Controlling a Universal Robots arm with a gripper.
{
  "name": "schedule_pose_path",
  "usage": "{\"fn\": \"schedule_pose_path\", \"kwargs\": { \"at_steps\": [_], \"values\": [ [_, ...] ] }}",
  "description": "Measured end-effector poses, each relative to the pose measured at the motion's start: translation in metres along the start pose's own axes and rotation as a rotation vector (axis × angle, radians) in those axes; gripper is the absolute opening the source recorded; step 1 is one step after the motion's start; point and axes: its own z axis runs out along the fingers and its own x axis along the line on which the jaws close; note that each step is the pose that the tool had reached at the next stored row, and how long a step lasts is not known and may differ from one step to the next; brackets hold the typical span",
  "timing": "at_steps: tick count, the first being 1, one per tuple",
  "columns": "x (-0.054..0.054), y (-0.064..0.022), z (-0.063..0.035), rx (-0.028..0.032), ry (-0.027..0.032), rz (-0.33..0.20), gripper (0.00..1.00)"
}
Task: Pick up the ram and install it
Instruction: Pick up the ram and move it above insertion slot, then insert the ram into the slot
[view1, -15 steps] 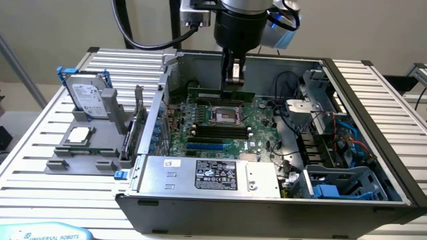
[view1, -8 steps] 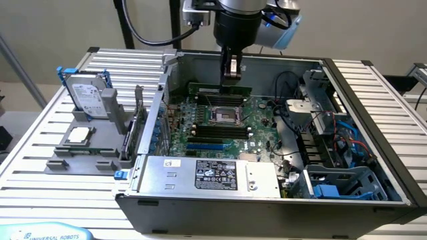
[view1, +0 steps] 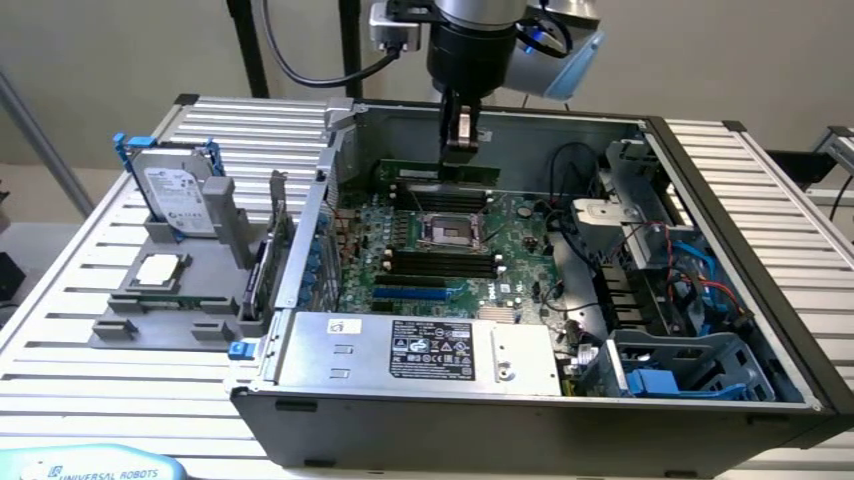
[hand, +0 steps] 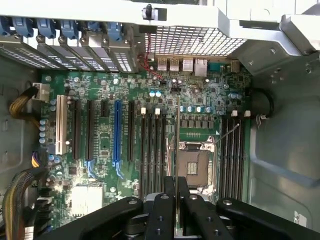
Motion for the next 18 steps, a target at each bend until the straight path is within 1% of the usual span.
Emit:
{"fn": "schedule_pose_path", "kwargs": {
  "at_steps": [3,5,18],
  "values": [
    [-0.0009,-0.0034,0.0038,0.0013,-0.0002,0.000,0.14],
    [-0.0008,-0.0050,0.0047,0.0013,0.0001,0.000,0.14],
    [-0.0008,-0.0050,0.0048,0.0014,0.0001,0.000,0.14]
  ]
}}
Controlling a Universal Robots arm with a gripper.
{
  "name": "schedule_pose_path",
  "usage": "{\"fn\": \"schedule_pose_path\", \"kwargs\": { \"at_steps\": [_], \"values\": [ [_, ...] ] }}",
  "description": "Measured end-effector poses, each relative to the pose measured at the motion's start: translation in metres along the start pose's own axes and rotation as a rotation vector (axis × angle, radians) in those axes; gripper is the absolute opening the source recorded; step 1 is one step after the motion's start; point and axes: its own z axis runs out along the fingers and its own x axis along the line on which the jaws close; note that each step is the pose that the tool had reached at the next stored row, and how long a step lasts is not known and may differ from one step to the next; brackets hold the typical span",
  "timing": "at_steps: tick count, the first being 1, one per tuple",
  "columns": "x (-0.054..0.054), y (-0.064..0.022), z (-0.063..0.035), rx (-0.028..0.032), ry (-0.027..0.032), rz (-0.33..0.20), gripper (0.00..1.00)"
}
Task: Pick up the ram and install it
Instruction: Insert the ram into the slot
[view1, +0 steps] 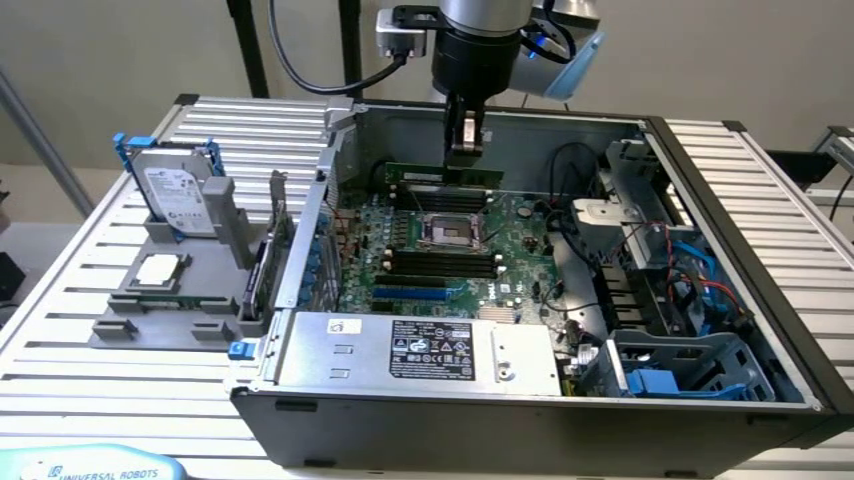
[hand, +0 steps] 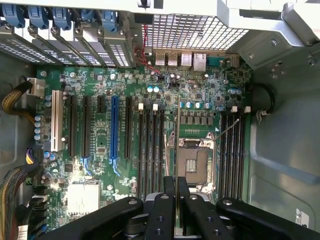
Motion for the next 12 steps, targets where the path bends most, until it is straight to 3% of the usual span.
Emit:
{"fn": "schedule_pose_path", "kwargs": {
  "at_steps": [12],
  "values": [
    [0.004,-0.0079,0.0179,0.0000,0.0036,0.000,0.14]
  ]
}}
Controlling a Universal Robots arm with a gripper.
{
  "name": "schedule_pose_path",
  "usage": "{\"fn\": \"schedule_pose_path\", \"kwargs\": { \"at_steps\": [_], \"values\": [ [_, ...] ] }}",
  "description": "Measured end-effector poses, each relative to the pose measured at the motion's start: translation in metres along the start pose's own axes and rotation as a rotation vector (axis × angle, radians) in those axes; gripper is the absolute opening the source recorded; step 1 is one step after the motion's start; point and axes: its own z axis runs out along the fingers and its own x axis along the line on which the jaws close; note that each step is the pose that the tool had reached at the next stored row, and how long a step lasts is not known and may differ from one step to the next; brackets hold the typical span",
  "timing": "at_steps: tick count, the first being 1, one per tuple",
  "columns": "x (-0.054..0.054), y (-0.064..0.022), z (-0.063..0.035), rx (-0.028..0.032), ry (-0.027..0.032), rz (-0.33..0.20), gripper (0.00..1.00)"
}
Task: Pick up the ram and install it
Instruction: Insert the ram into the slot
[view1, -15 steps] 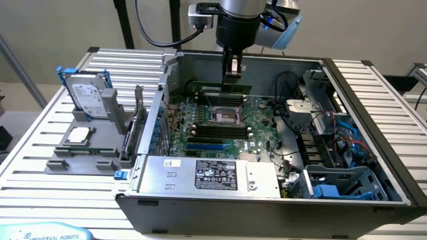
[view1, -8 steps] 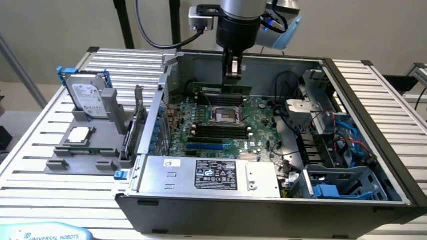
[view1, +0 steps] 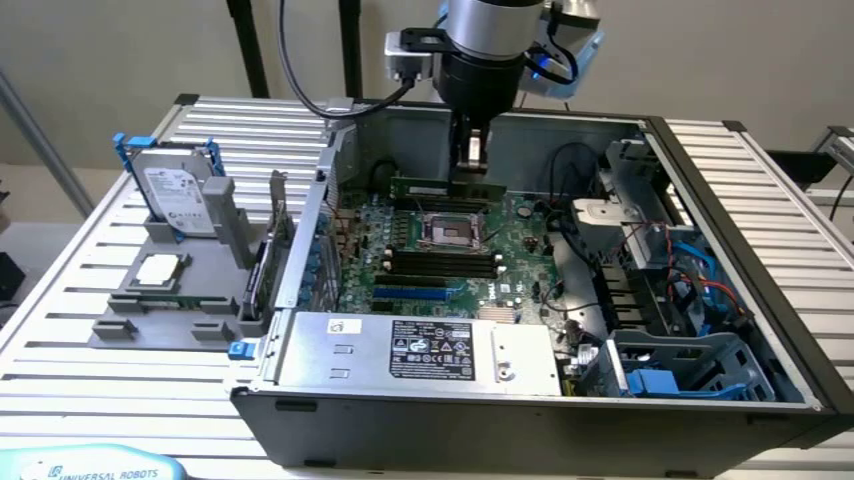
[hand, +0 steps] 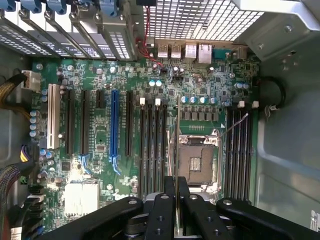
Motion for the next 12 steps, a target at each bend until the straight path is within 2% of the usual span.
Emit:
{"fn": "schedule_pose_path", "kwargs": {
  "at_steps": [12],
  "values": [
    [0.011,-0.0018,0.0213,0.0002,-0.0002,0.000,0.14]
  ]
}}
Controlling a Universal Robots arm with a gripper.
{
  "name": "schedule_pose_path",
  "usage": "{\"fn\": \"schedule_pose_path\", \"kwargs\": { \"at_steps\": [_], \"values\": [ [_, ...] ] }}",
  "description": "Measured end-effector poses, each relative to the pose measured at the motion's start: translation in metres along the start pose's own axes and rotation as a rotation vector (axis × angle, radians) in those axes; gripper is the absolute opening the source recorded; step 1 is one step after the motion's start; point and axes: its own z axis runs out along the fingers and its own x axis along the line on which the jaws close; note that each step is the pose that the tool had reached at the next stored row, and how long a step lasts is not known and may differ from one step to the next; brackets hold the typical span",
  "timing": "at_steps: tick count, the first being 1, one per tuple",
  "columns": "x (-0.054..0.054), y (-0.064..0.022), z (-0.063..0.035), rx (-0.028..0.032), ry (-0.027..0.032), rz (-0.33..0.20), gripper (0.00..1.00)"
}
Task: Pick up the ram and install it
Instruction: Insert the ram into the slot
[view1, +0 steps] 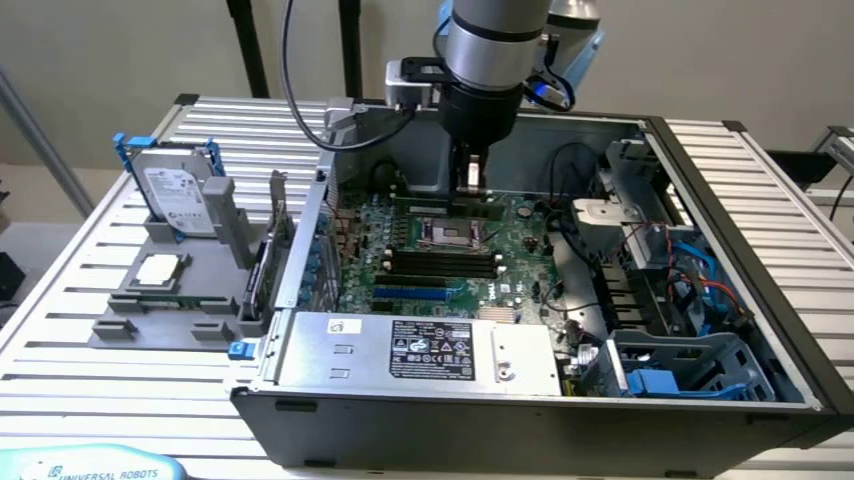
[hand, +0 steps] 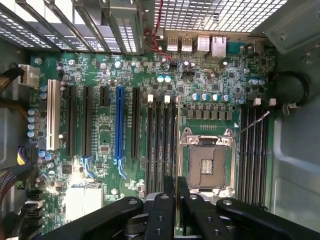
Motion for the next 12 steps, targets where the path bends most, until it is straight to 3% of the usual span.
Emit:
{"fn": "schedule_pose_path", "kwargs": {
  "at_steps": [12],
  "values": [
    [0.009,-0.0009,0.0210,0.0025,0.0004,0.000,0.14]
  ]
}}
